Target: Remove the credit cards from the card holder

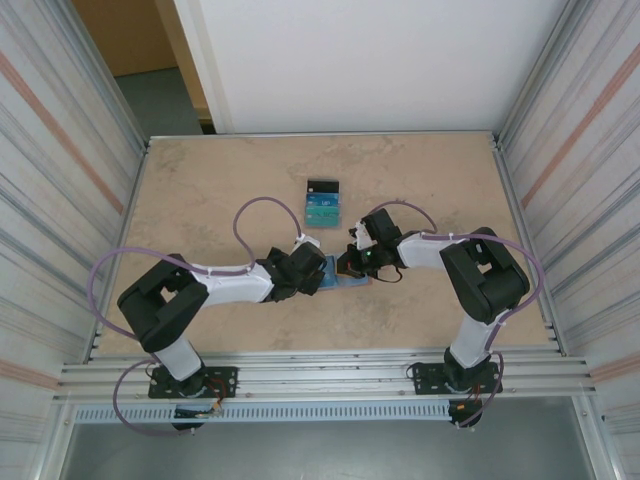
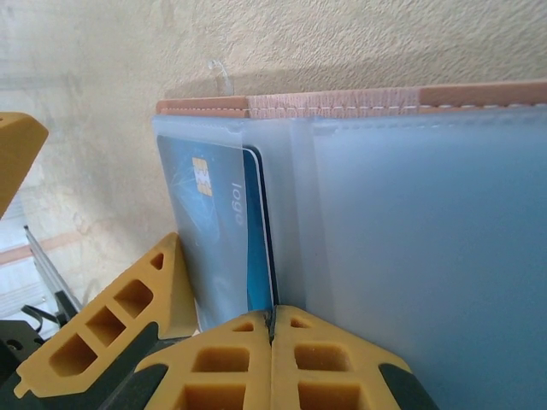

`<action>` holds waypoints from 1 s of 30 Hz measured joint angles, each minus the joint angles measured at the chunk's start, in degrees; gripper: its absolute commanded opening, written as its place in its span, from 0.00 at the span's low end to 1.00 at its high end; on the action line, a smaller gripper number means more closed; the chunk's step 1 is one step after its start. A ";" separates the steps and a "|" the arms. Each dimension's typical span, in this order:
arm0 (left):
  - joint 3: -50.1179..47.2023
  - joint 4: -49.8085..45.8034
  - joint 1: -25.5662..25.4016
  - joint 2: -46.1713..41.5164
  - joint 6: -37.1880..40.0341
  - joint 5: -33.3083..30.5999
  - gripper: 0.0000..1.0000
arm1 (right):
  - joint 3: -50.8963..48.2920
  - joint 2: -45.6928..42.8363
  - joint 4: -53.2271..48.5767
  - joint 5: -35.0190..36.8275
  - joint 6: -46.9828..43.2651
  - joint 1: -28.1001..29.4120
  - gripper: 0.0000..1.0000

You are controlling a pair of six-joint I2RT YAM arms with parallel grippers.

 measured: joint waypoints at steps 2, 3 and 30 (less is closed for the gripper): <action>0.04 0.02 0.00 0.09 0.00 0.00 0.99 | -0.09 0.00 0.26 -0.46 0.17 -0.15 0.07; 0.04 0.00 0.00 0.11 0.00 0.00 0.99 | -0.15 0.00 0.48 -0.72 0.24 -0.22 0.08; 0.04 -0.39 0.00 0.11 -0.07 -0.90 0.99 | -1.64 1.62 6.08 -2.80 0.87 -0.26 0.10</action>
